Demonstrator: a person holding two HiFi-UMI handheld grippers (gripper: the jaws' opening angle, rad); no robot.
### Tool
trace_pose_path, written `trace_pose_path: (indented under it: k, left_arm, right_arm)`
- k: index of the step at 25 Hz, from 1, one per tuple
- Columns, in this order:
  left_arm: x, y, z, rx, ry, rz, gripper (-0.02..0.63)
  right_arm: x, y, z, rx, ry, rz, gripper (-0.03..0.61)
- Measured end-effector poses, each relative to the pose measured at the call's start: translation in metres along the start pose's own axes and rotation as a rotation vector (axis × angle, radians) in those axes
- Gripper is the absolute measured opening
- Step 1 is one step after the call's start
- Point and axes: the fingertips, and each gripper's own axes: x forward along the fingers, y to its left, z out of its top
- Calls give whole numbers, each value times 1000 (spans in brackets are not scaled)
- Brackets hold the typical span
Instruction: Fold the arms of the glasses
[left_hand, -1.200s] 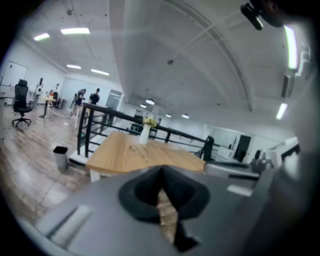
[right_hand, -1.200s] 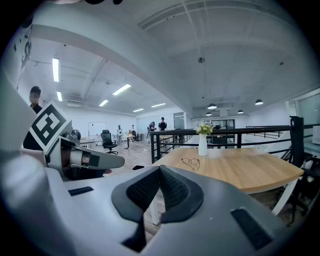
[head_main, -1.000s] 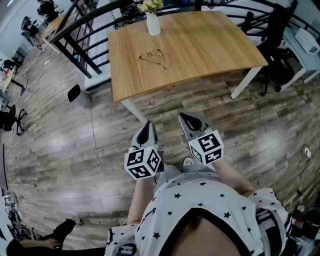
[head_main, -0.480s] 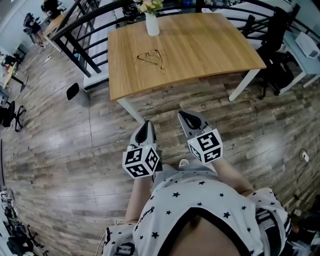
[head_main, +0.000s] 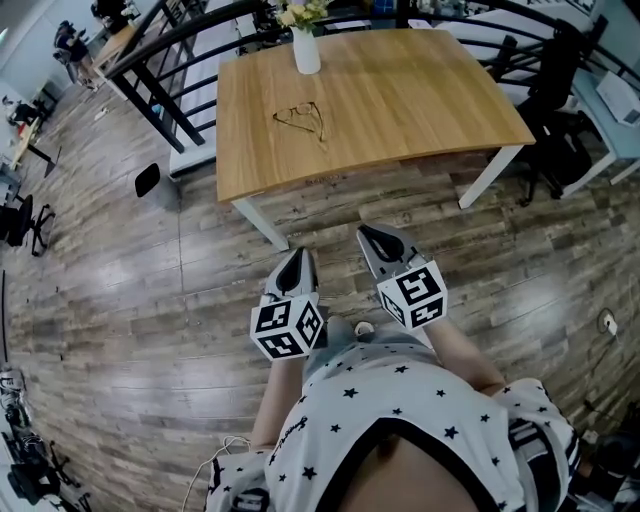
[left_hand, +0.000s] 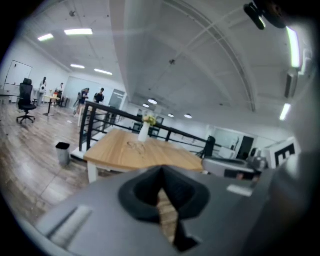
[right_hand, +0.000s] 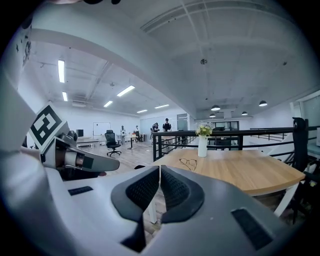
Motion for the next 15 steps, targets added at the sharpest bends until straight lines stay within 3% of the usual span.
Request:
trace_pose_path:
  k: [15]
  left_arm:
    - [55, 15, 10, -25, 28, 20, 8]
  right_arm:
    - [32, -46, 3, -29, 9, -29, 18]
